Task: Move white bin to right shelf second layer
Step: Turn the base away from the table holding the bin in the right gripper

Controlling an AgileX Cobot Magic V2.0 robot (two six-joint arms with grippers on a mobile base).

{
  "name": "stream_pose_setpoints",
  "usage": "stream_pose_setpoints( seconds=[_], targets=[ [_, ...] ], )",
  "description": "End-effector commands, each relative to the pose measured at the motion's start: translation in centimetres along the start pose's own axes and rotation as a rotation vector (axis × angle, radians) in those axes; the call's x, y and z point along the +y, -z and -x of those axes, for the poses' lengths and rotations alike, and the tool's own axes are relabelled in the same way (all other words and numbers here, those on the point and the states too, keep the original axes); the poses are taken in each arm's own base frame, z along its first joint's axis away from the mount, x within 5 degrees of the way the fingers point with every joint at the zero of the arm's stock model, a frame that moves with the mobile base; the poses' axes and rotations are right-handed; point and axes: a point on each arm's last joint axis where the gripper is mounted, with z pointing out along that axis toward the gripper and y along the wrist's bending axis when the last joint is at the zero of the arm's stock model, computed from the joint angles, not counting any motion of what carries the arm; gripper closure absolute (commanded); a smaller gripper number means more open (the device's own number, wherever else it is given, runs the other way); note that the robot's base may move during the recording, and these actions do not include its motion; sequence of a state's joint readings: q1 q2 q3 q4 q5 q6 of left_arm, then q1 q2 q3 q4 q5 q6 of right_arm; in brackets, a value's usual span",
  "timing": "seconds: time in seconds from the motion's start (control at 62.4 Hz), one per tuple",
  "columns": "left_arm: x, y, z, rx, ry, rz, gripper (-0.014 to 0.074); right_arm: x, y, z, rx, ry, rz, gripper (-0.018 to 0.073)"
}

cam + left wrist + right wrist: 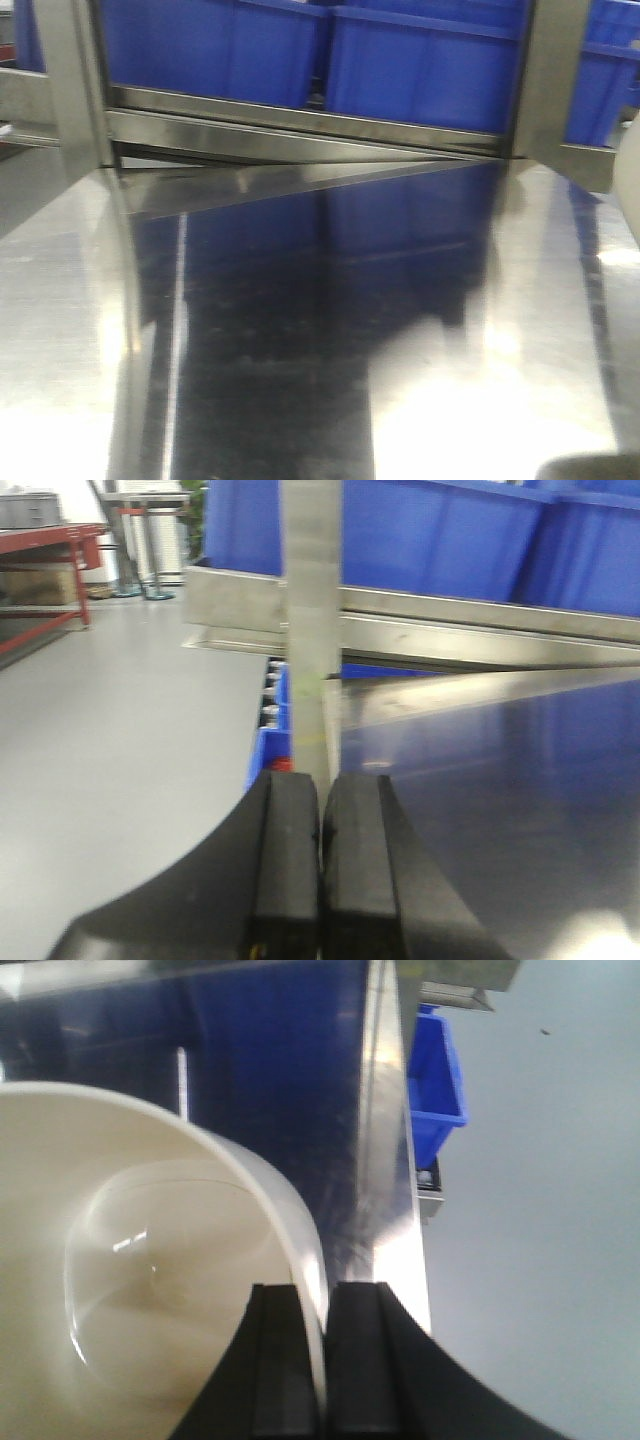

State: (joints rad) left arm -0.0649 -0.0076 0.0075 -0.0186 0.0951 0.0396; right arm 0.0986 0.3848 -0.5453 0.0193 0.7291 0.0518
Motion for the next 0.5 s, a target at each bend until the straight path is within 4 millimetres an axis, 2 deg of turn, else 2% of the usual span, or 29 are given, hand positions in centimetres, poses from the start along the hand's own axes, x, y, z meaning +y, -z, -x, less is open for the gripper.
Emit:
stream_pose_setpoints(
  seconds=[0.0, 0.481],
  targets=[
    [-0.01, 0.03, -0.07, -0.071, 0.013, -0.002, 0.0512, 0.03, 0.53, 1.59, -0.115, 0.006, -0.003, 0.0504],
    [-0.01, 0.03, -0.07, -0.071, 0.013, -0.002, 0.0512, 0.03, 0.53, 1.59, -0.115, 0.006, -0.003, 0.0504]
  ],
)
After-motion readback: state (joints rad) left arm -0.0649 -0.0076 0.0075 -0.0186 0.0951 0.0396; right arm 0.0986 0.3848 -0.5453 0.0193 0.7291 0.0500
